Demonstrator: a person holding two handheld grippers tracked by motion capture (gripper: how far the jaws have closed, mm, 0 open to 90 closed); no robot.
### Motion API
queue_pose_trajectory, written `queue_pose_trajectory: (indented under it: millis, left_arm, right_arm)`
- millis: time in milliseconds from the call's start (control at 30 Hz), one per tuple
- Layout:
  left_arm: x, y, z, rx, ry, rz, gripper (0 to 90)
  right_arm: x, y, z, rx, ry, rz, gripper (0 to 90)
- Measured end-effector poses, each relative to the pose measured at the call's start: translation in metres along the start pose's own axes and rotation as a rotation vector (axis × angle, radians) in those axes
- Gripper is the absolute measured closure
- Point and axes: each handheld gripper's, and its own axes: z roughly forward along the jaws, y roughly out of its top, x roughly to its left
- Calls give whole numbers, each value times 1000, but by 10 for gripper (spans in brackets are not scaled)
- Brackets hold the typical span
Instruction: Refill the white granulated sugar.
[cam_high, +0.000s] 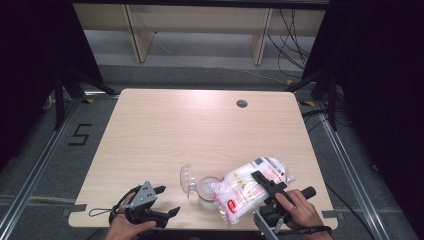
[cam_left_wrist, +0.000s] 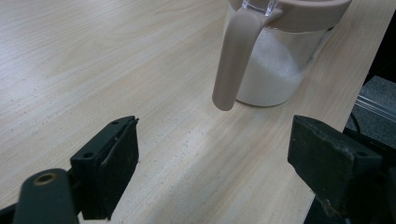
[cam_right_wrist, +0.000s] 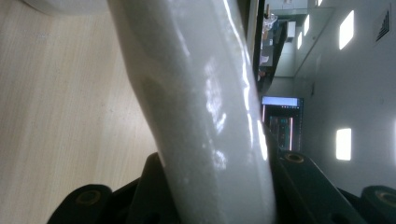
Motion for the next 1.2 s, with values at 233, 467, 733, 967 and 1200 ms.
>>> queue_pose_trajectory:
  millis: [233,467,733,967,1200]
  left_arm:
    - [0,0,0,1,0,2,162]
    - [0,0,0,0,0,2,162]
    - [0,0,0,0,1,0,162]
    - [0,0,0,1,1,1,162]
    - [0,0,0,1,1,0,162]
  right_arm:
    - [0,-1,1,-6,-5,-11,716]
    - [0,-1,0,-5,-5,1,717]
    - [0,-2,1,-12,-10,-8,717]
    - [1,-1,2,-25,2,25,718]
    - [0,-4,3,-44,39,125,724]
